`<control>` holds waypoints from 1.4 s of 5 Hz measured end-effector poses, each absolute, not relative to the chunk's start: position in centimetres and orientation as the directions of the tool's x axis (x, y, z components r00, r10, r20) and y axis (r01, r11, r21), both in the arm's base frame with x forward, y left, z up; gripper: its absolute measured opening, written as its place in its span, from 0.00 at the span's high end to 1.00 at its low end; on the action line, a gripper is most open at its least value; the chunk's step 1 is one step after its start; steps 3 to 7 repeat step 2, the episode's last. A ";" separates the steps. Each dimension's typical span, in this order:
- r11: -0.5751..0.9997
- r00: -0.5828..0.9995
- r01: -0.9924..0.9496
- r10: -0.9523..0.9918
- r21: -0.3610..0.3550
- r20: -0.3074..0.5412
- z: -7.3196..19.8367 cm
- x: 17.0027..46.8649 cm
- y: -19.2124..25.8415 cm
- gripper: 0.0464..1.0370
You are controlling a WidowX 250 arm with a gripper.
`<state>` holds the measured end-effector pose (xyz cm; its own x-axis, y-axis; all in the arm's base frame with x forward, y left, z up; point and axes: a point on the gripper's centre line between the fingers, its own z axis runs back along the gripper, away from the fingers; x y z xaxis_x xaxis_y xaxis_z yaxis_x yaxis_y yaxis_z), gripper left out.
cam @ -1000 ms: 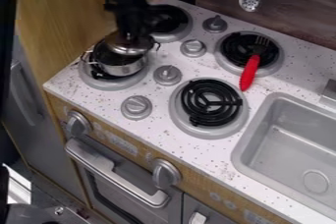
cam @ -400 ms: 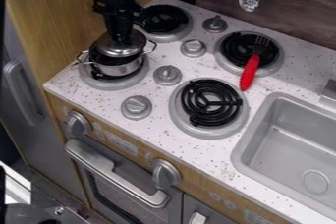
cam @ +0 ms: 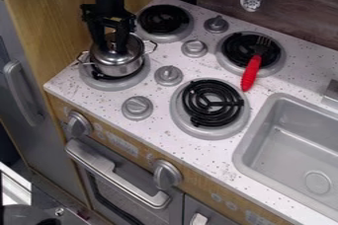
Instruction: Take the lid of the pot from right burner of the stove and close the pot on the left burner
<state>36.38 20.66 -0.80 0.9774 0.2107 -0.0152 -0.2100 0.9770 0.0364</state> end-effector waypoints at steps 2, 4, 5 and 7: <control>0.998 0.996 -0.060 0.057 0.035 0.065 3.0 37.0 17.7 0.04; 0.998 0.996 -0.060 0.057 0.035 0.065 3.0 37.0 17.7 0.04; 0.998 0.996 -0.060 0.057 0.035 0.065 3.0 37.0 17.7 0.04; 0.998 0.996 -0.060 0.057 0.035 0.065 3.0 37.0 17.7 0.04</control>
